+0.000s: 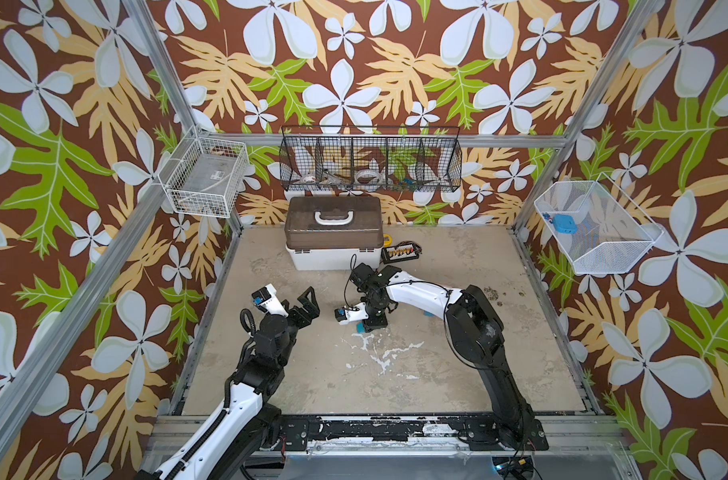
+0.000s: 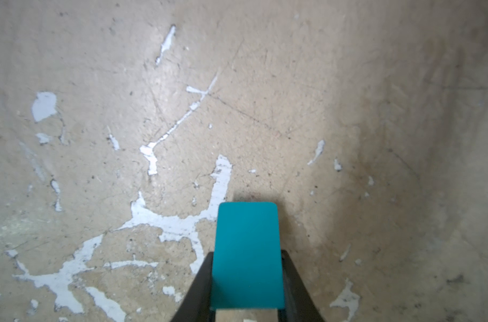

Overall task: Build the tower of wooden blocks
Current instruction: 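Close the right gripper on the teal block and lift it, then carry the teal block over the stack with the right gripper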

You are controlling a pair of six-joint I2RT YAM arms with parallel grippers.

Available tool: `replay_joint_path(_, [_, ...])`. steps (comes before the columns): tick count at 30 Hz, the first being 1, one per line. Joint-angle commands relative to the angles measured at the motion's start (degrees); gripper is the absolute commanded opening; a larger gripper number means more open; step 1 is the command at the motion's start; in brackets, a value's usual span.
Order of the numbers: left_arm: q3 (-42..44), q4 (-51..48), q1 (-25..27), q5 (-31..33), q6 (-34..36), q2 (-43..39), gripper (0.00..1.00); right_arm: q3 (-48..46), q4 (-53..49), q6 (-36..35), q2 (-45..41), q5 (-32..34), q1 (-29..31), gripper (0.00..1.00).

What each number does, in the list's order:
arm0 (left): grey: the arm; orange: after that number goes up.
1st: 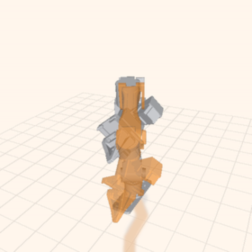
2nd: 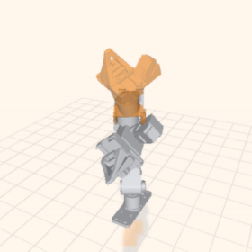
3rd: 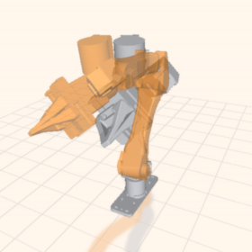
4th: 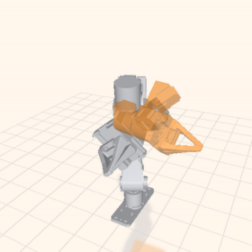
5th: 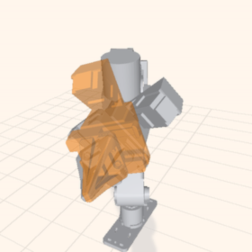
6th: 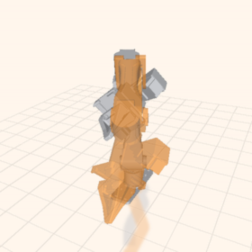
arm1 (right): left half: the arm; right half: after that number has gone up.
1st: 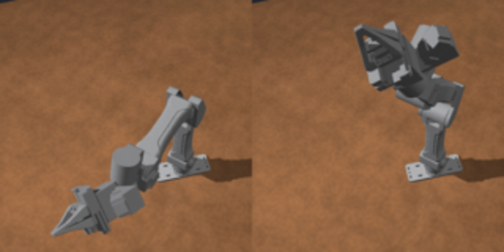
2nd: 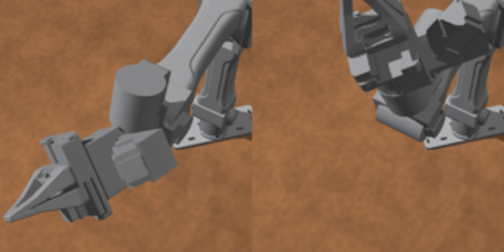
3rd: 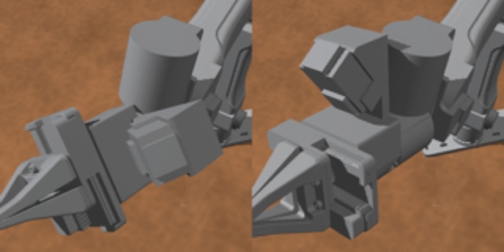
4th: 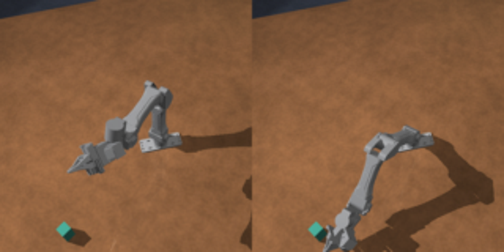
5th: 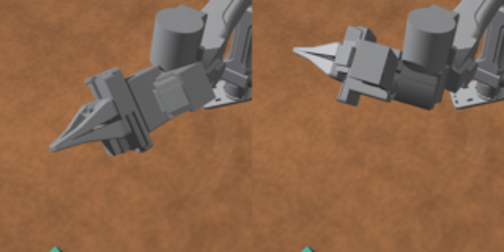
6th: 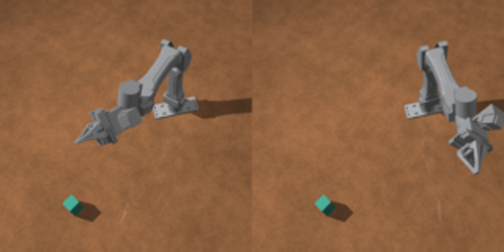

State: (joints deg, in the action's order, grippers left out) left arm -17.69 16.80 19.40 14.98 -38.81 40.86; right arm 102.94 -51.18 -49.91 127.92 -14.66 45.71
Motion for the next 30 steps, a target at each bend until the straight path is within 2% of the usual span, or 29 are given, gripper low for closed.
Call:
replay_joint_path(1, [-0.54,1.55,-0.15,0.17,0.0,0.01,1.0,-0.34,-0.72,-0.28,-0.64,-1.14,0.25,0.28])
replay_joint_path(6, [-0.41,1.75,-0.15,0.12,-0.03,0.35,1.0,-0.7,-1.0,-1.21,-2.02,-0.3,0.25,0.17])
replay_joint_path(12, [-0.5,1.53,-0.15,-0.13,-0.04,0.46,1.0,-6.05,1.01,-2.85,-7.25,1.54,-0.32,0.15])
replay_joint_path(15, [-0.33,1.65,-0.11,-0.14,0.0,0.27,1.0,-8.84,1.92,-4.11,-10.84,1.82,-1.66,0.07])
replay_joint_path(18, [-0.34,1.57,-0.15,-0.23,-0.02,0.45,1.0,-11.29,2.95,-4.79,-15.24,1.47,-4.57,0.0])
replay_joint_path(24, [-0.3,2.15,-0.1,-0.55,-0.11,1.37,1.0,-15.66,3.03,-9.31,-23.9,2.54,-12.69,0.0])
replay_joint_path(30, [-0.32,2.62,-0.15,-0.94,-0.3,2.33,1.0,-18.49,3.34,-11.53,-30.08,7.41,-19.77,0.0])
